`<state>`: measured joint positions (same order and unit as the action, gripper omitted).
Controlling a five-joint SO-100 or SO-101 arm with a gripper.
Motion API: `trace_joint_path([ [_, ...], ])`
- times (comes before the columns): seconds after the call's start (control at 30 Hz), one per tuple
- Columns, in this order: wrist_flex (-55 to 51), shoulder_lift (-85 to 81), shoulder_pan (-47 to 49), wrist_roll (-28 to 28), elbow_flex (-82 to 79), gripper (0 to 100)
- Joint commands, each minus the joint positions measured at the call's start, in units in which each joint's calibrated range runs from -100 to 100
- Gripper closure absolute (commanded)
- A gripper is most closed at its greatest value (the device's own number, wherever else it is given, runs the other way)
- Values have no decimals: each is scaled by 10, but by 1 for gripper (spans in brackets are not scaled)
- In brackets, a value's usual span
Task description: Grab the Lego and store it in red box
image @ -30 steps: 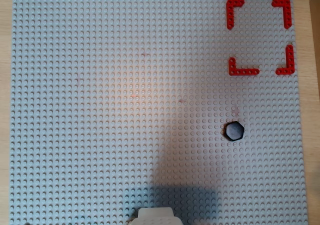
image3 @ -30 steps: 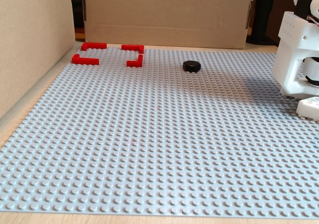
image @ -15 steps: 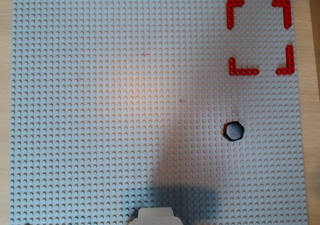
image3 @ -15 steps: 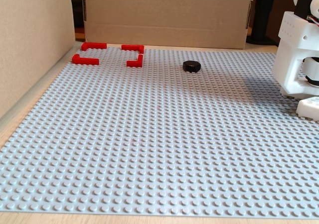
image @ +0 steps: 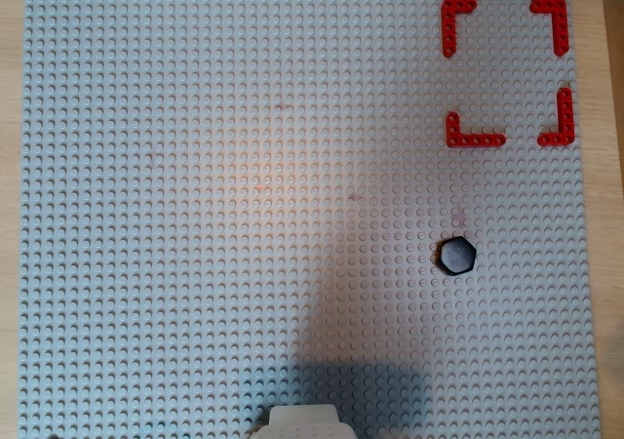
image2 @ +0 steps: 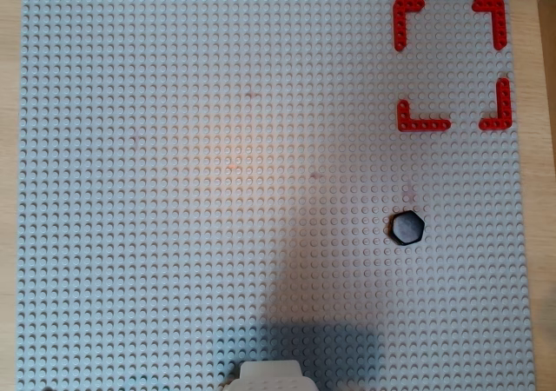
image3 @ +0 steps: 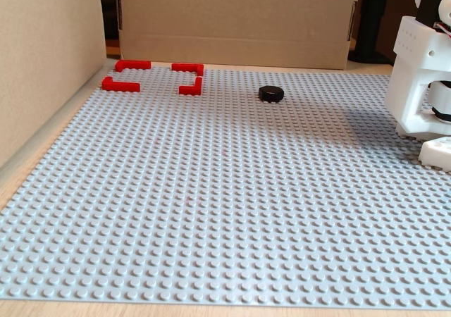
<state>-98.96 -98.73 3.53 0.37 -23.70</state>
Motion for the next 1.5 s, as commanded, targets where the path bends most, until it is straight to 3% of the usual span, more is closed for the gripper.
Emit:
trace_joint_path([
  [0.0,1,-5,2,-1,0,98],
  [1.47,2,6,5,-4,3,97],
])
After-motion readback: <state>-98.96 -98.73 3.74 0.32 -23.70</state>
